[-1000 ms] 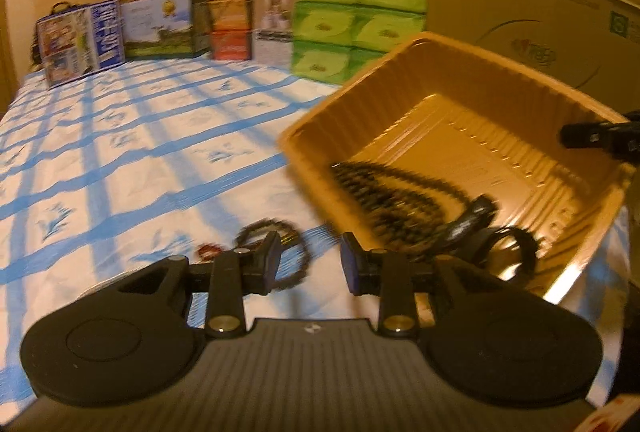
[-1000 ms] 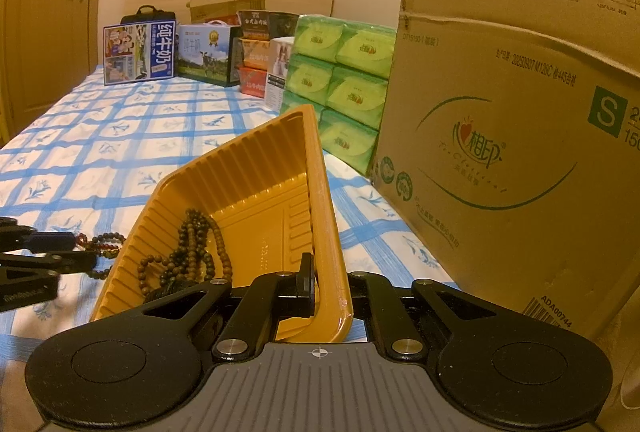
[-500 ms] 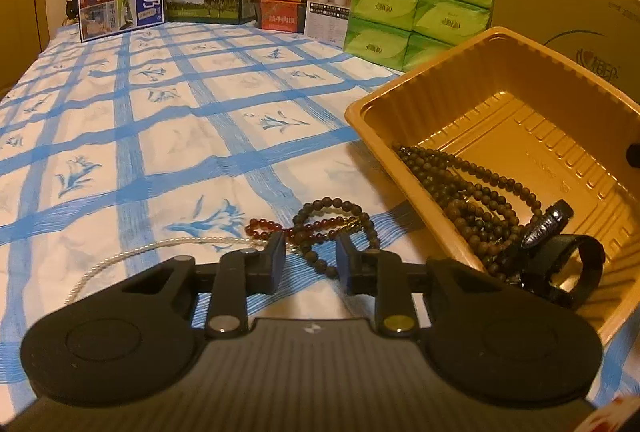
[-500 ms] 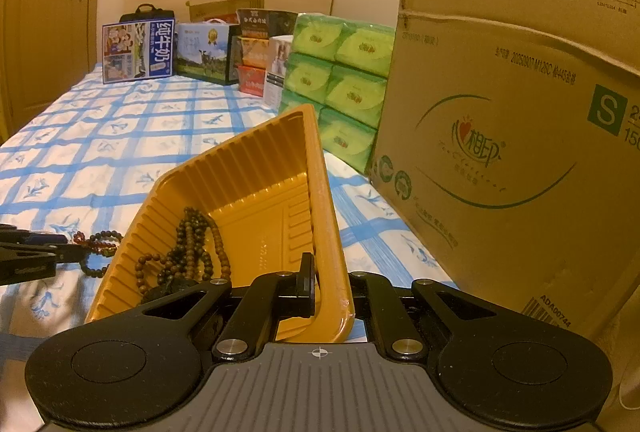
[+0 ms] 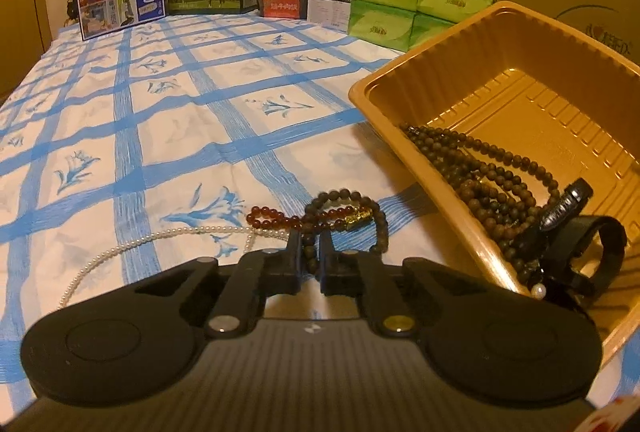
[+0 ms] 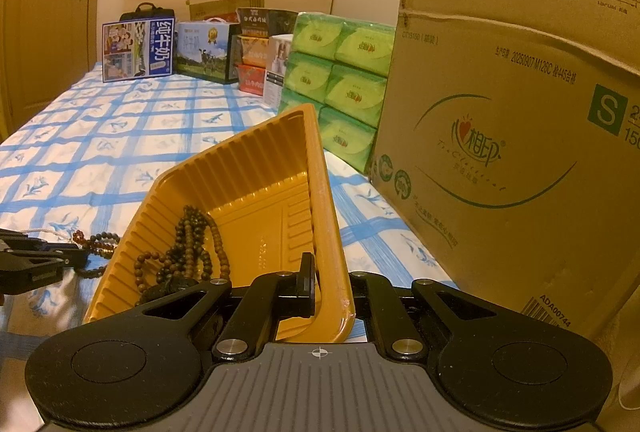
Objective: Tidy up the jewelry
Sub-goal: 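Move the left gripper to the dark bead bracelet and grasp it, then carry the dark bead bracelet into the orange tray and open the left gripper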
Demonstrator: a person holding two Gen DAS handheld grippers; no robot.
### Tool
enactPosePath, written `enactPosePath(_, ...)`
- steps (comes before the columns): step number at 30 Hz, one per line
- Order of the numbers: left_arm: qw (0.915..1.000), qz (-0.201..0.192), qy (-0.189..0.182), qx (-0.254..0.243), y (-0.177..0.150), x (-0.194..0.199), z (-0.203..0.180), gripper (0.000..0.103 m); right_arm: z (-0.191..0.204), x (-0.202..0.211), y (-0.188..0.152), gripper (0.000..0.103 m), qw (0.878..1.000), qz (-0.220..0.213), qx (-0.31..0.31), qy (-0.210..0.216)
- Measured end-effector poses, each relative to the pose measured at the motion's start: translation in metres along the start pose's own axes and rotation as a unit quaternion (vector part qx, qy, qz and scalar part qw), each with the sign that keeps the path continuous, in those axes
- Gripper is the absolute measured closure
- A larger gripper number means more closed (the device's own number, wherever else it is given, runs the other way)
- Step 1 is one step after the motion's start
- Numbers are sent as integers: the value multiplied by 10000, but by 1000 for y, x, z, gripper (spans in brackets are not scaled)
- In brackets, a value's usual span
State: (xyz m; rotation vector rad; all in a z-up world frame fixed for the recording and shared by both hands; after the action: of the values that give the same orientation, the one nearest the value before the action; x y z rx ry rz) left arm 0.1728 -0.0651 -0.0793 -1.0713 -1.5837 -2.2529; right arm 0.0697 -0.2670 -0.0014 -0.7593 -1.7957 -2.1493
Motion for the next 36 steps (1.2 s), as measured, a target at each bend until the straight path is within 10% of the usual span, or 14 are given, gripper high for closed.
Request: enactPosePath(36, 9974, 120, 341, -617, -38, 52, 20, 97, 2, 0, -2, 97, 10000, -18, 3, -11)
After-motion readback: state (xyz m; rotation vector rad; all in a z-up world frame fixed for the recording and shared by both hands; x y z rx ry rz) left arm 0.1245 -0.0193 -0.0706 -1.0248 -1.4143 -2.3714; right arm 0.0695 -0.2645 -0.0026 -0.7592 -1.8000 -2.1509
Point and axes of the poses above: each gripper's, at about its wrist camera, not at the fingertips, and x roughly against the way its jaws point, z to its left, y to its top, the point moved 1 cm from there along -x, roughly the way its jaws point, and after that the axes turned 15 degrees about -x, right-handed, at the moved point
